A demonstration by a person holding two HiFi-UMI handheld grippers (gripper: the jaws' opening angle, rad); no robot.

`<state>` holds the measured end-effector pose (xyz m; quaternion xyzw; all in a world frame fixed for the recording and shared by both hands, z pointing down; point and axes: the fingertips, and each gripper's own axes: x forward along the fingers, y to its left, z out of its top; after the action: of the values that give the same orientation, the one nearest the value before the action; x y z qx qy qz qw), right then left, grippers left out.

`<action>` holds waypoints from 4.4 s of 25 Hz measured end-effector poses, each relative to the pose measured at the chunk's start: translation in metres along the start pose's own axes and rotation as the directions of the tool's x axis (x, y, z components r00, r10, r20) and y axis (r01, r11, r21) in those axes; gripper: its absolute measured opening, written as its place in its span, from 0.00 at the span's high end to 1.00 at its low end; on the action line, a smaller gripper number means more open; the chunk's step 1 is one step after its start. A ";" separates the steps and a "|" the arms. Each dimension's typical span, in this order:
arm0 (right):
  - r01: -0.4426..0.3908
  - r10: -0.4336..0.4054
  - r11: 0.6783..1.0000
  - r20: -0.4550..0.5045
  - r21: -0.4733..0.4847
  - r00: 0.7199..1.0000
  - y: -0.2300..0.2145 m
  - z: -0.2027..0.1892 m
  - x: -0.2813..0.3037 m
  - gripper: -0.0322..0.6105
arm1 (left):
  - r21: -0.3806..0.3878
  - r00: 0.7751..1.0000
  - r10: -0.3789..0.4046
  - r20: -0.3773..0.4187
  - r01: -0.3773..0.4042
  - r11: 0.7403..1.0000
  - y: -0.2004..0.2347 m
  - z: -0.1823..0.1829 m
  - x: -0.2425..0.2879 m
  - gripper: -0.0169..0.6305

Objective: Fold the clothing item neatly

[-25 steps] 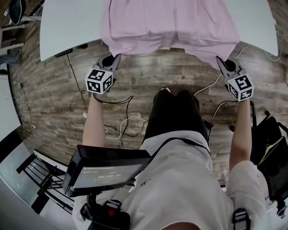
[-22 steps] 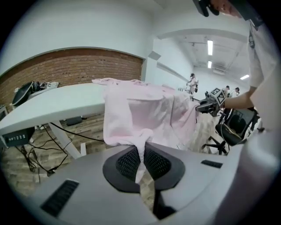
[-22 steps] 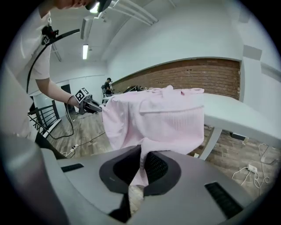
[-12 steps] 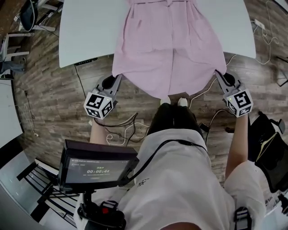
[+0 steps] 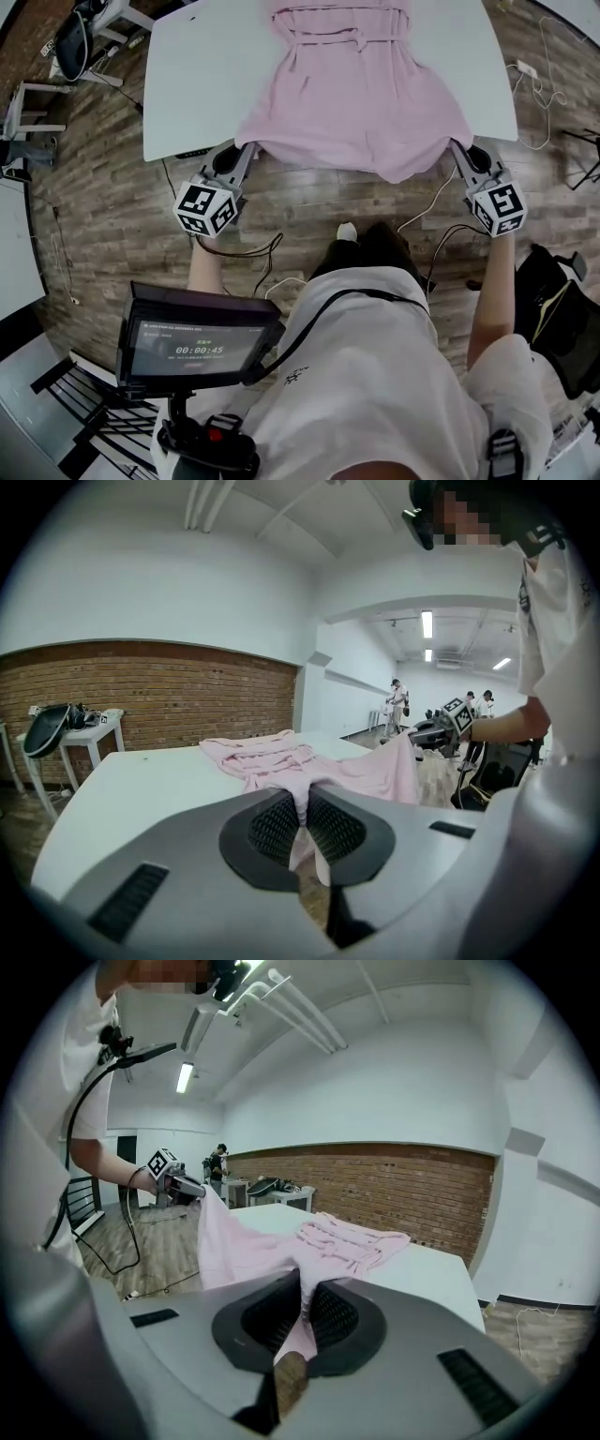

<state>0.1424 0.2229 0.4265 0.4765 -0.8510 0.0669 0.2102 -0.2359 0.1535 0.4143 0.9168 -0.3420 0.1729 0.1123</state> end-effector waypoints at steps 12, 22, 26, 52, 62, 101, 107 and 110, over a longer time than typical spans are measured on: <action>0.019 -0.018 1.000 0.086 -0.010 0.996 -0.090 0.058 0.069 0.93 | -0.032 0.998 0.060 0.016 -0.060 0.998 0.086 0.062 0.072 0.95; -0.051 0.051 0.998 -0.008 0.025 0.999 -0.200 0.051 0.188 0.93 | -0.135 0.970 0.195 -0.145 -0.215 0.967 0.199 0.067 0.164 0.95; -0.087 0.090 0.995 -0.062 0.040 0.994 -0.234 0.034 0.233 0.93 | -0.154 0.950 0.212 -0.231 -0.251 0.956 0.234 0.053 0.206 0.95; -0.108 0.147 0.983 -0.290 0.148 0.946 -0.239 -0.011 0.248 0.56 | -0.227 0.923 0.132 -0.363 -0.225 0.948 0.284 -0.001 0.230 0.41; -0.190 0.223 0.972 -0.281 0.141 0.933 -0.128 0.009 0.242 0.56 | -0.035 0.955 -0.012 -0.298 0.002 0.999 0.198 0.027 0.234 0.60; -0.139 0.181 0.977 -0.282 0.164 0.942 -0.113 -0.011 0.208 0.90 | 0.190 0.729 -0.265 -0.631 0.477 0.858 0.009 -0.057 0.252 0.95; -0.192 0.229 0.969 -0.277 0.155 0.933 -0.107 -0.006 0.218 0.90 | 0.203 0.719 -0.257 -0.646 0.487 0.850 0.006 -0.061 0.253 0.96; -0.246 0.269 0.963 -0.294 0.115 0.917 -0.090 -0.004 0.222 0.90 | 0.203 0.731 -0.251 -0.634 0.471 0.858 0.009 -0.055 0.251 0.97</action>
<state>0.1177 0.0016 0.5158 0.3519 -0.8601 0.1992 0.3110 -0.0778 0.0174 0.5637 0.8715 -0.0655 0.4795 0.0790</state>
